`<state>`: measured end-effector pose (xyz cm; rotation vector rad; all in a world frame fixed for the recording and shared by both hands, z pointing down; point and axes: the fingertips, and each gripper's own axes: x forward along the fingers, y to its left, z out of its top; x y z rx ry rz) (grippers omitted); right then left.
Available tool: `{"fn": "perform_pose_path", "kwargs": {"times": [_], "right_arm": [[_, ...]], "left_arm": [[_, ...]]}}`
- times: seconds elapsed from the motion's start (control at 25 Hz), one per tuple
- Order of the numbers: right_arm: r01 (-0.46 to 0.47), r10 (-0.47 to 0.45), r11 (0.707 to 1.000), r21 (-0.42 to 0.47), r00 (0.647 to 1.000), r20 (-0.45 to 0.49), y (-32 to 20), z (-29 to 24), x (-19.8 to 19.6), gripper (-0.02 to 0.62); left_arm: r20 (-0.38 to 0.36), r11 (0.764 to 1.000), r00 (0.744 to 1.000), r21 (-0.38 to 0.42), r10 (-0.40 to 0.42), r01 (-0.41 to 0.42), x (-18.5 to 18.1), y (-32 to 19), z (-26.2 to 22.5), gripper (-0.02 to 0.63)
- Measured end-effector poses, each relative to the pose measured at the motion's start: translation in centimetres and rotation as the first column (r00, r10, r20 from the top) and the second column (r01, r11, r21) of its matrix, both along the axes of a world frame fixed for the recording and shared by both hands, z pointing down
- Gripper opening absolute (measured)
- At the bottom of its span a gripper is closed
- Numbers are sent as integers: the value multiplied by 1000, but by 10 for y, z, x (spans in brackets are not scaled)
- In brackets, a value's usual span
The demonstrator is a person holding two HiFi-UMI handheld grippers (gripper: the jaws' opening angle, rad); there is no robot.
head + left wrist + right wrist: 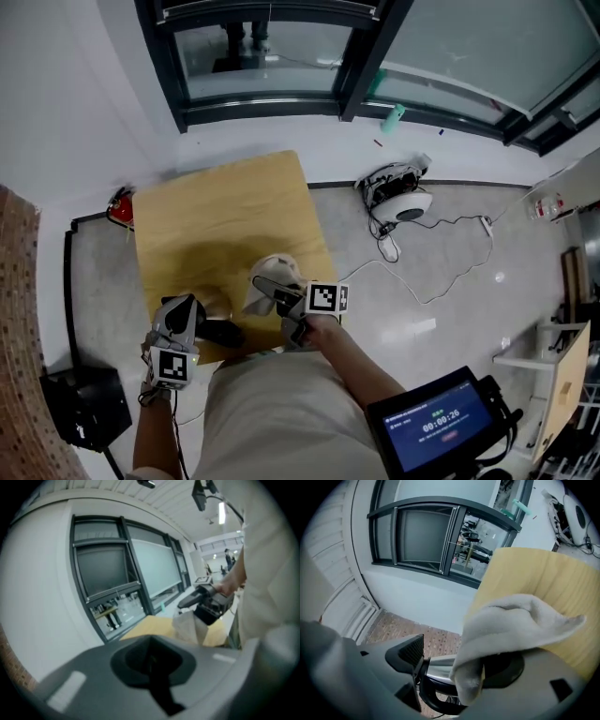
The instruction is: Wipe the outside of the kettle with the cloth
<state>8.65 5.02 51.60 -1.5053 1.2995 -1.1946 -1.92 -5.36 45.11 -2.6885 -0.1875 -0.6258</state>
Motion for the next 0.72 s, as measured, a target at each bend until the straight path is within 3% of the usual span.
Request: {"fn": "perform_pose_path", "kwargs": {"times": [0.2,0.72], "right_arm": [[10,-10,1000,21,1000,17,2,-4,19,362],[51,-53,998,48,998,45,0,-2,10,362]], "left_arm": [[18,999,999,10,-37,37,11,1,0,-6],[4,993,993,13,-117,117,-5,-11,5,-6]]}}
